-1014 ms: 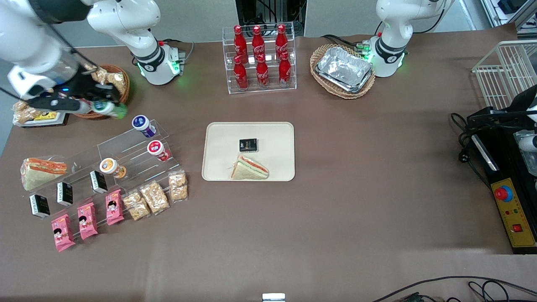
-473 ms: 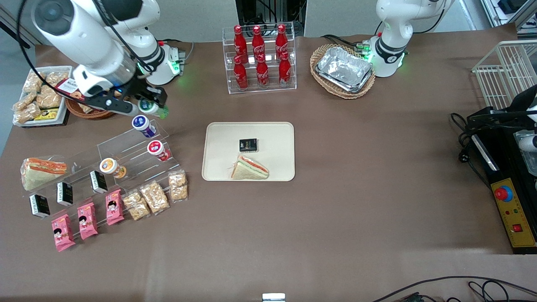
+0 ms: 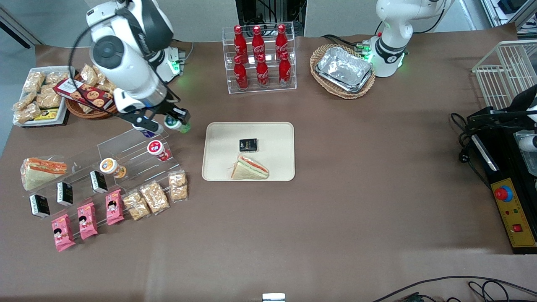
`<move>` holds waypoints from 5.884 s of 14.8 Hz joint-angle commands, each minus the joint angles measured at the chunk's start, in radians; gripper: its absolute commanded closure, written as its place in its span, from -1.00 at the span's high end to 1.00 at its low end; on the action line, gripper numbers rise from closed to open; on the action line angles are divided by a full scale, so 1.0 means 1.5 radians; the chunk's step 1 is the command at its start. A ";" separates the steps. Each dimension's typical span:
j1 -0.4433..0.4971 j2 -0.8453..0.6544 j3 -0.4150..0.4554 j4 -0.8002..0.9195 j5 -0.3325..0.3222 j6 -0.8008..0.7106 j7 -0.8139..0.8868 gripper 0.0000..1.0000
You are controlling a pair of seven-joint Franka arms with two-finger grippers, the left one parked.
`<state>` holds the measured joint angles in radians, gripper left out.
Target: Place green gum on tray
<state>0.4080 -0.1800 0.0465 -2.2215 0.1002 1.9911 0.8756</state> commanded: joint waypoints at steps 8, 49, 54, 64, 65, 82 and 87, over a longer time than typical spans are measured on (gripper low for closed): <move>0.033 0.111 0.066 -0.085 -0.052 0.229 0.191 -0.29; 0.053 0.247 0.088 -0.125 -0.300 0.410 0.408 1.00; 0.044 0.200 0.089 -0.077 -0.283 0.265 0.348 1.00; 0.042 0.130 0.088 0.246 -0.070 -0.224 0.050 1.00; 0.030 0.125 0.087 0.285 -0.070 -0.268 0.012 1.00; -0.139 0.090 -0.092 0.439 -0.125 -0.342 -0.590 1.00; -0.223 0.100 -0.097 0.439 -0.098 -0.322 -0.614 1.00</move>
<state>0.1354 -0.0376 -0.1039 -1.5702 -0.0730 1.4920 -0.0100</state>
